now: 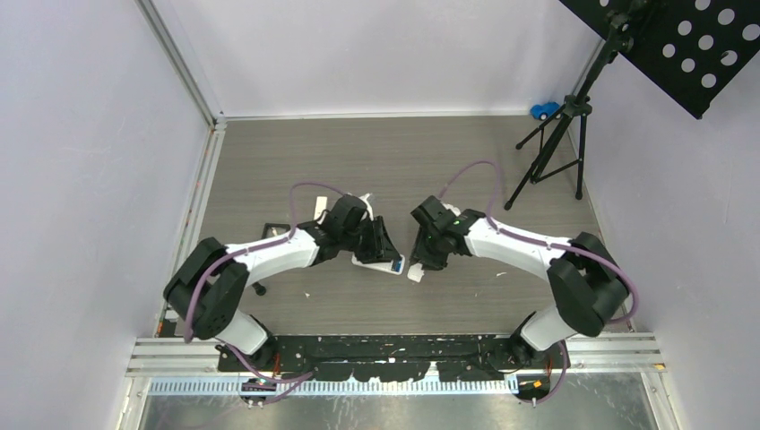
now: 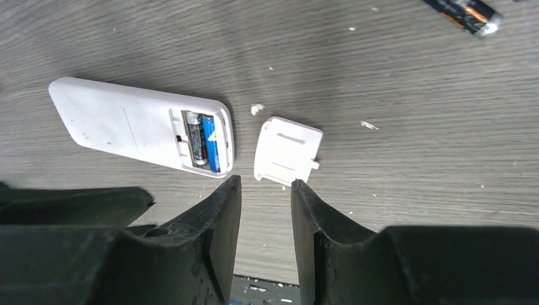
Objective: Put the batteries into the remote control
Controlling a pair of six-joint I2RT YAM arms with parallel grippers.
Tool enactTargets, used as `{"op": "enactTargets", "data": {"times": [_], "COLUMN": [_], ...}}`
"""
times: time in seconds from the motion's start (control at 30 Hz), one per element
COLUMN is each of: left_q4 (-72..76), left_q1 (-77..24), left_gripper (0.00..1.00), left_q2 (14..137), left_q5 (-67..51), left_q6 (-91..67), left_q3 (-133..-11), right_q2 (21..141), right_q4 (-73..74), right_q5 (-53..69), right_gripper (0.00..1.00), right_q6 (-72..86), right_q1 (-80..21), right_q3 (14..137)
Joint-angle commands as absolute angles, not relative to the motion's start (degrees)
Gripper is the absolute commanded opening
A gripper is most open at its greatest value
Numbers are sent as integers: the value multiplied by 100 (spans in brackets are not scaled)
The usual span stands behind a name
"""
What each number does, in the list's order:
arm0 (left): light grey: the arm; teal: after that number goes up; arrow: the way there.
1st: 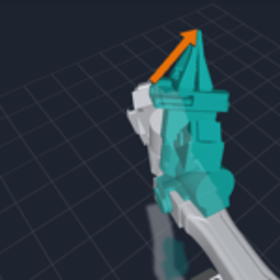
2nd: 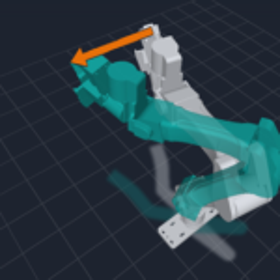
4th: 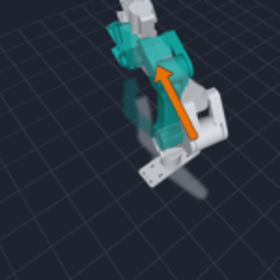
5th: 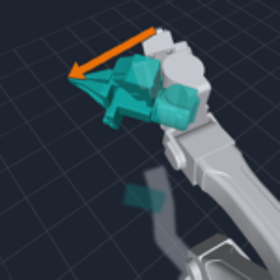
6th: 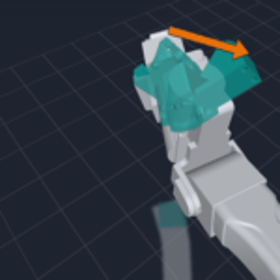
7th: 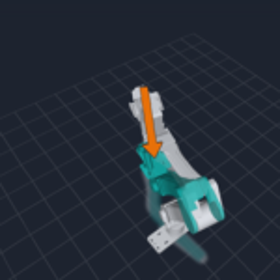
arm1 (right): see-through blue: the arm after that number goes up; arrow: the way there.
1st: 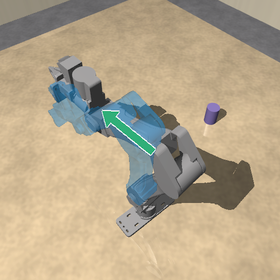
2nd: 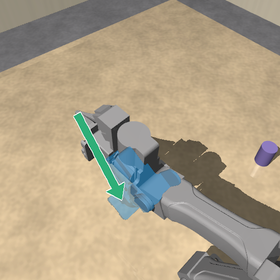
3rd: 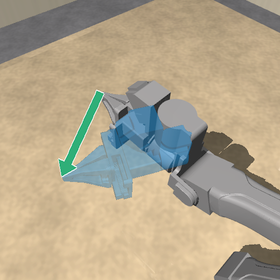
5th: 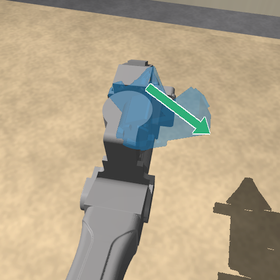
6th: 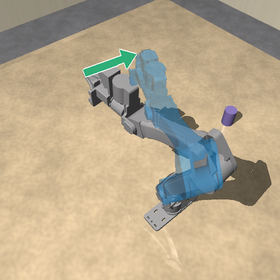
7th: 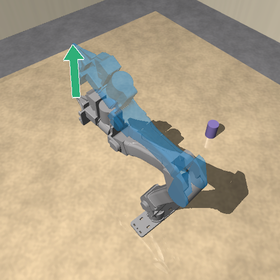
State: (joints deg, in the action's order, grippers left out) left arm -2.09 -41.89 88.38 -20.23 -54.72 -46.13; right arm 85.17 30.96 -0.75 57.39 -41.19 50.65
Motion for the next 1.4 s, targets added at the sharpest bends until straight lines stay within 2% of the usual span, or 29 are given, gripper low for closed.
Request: {"op": "enactTargets", "data": {"times": [0.0, 0.2, 0.67, 0.83, 0.93, 1.17, 1.37], "left_q4": [-900, -1143, -1177, -1115, -1104, -1061, -505], "left_q1": [-4171, -4097, -4044, -3997, -3941, -3817, -3746], "left_gripper": [37, 38, 39, 38, 38, 39, 46], "left_q2": [8272, 7966, 7819, 7588, 7342, 6958, 6750], "left_q5": [-1143, -946, -985, -932, -854, -853, -1420], "left_q6": [-5028, -4922, -4922, -4993, -5018, -4993, -5180], "left_q3": [-4610, -4561, -4518, -4434, -4365, -4280, -4085], "right_q2": [8917, 9583, 10211, 10371, 10401, 9690, 8176], "right_q4": [3564, 3840, 4028, 4029, 3983, 3850, 3123], "right_q5": [-1036, -1237, -1234, -1137, -1066, -1328, -1304], "right_gripper": [39, 35, 29, 18, 3, 0, 0], "right_q6": [5964, 6006, 5868, 5828, 5849, 5966, 6181], "right_q1": [-4471, -4668, -4729, -4729, -4729, -4729, -4720], "right_q3": [5673, 6201, 6671, 6719, 6699, 6479, 5914]}}
